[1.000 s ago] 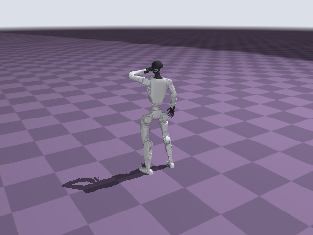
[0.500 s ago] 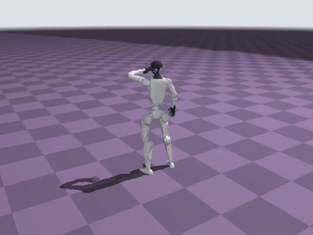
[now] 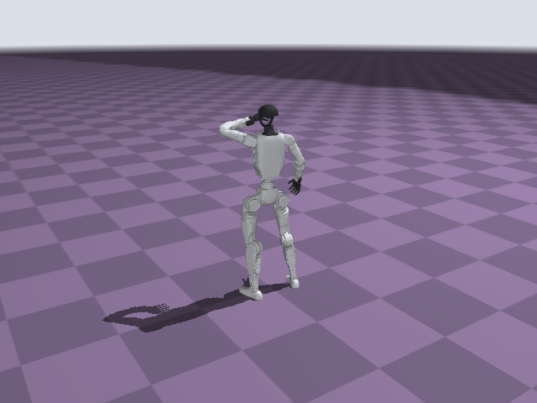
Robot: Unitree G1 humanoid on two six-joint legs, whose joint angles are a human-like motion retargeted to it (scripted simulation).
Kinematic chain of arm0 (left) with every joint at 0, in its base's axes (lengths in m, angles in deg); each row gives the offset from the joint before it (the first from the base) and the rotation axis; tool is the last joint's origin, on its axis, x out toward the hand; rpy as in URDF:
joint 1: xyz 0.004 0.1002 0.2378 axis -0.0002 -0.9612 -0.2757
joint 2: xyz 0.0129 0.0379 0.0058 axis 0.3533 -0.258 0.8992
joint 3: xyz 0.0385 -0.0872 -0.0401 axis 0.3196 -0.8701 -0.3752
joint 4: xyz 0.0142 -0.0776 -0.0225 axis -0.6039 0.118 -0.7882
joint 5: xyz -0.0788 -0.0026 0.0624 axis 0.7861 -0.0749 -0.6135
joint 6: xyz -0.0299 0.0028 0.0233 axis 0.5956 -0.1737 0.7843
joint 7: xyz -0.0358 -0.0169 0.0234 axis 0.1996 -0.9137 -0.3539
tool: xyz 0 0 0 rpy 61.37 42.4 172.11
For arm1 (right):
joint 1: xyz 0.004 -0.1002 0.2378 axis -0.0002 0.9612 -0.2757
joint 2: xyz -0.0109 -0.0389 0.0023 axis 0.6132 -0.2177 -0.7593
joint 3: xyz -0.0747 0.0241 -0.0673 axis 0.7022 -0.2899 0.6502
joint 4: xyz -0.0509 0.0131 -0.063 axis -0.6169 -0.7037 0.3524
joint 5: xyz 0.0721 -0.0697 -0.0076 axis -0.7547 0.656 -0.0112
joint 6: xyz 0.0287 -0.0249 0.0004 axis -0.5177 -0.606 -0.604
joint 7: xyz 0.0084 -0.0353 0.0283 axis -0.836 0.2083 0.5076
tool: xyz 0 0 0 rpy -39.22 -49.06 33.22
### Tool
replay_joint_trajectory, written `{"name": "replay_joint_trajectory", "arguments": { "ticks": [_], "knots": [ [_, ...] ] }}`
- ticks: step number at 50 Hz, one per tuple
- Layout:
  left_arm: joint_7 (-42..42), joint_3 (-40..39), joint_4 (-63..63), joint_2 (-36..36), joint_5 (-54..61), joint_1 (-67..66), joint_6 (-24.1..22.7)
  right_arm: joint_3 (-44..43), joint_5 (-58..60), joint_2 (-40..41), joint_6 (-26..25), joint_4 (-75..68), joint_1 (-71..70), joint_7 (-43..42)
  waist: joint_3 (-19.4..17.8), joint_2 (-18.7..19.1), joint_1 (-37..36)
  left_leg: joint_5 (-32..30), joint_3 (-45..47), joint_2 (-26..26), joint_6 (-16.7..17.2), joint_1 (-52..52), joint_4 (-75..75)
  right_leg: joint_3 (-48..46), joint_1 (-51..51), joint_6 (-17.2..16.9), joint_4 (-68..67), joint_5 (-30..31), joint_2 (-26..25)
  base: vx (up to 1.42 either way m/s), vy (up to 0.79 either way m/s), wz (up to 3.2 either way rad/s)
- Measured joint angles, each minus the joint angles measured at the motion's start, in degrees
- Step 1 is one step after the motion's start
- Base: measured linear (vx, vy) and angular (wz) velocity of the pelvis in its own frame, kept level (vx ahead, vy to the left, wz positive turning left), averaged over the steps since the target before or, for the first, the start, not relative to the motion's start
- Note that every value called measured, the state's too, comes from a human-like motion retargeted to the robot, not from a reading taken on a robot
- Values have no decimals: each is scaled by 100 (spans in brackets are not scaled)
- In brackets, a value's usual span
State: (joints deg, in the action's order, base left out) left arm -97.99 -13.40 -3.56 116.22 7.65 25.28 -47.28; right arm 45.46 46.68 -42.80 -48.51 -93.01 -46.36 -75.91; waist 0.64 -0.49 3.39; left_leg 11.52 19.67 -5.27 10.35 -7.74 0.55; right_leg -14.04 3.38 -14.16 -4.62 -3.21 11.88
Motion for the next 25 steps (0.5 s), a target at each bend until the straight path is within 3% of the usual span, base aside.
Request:
{"name": "replay_joint_trajectory", "arguments": {
  "ticks": [8,13,20,25],
  "knots": [
    [-85,563,-781,-1059,-228,828,112,213,-233,149,-35,-654,-97,-103,51,-142,24,-15,-138,16,5,29,10,-135,74,43,13,-34,26,0,0,11],
    [-60,613,-359,-539,-230,614,-29,184,-120,161,-1,-641,-102,-66,42,-158,2,-7,-38,3,1,11,8,-34,25,38,17,-11,5,0,0,-13],
    [-101,-117,446,505,-157,-444,-184,-241,-9,194,12,-458,54,-90,48,-100,-14,5,86,-28,3,3,-1,83,-56,-10,11,33,-38,0,0,-10],
    [5,-115,310,208,-225,-306,-52,-297,-150,150,-57,-721,147,-134,138,-26,1,-6,-15,-31,12,42,-2,-25,-26,-17,16,22,-32,0,0,14]
  ]
}}
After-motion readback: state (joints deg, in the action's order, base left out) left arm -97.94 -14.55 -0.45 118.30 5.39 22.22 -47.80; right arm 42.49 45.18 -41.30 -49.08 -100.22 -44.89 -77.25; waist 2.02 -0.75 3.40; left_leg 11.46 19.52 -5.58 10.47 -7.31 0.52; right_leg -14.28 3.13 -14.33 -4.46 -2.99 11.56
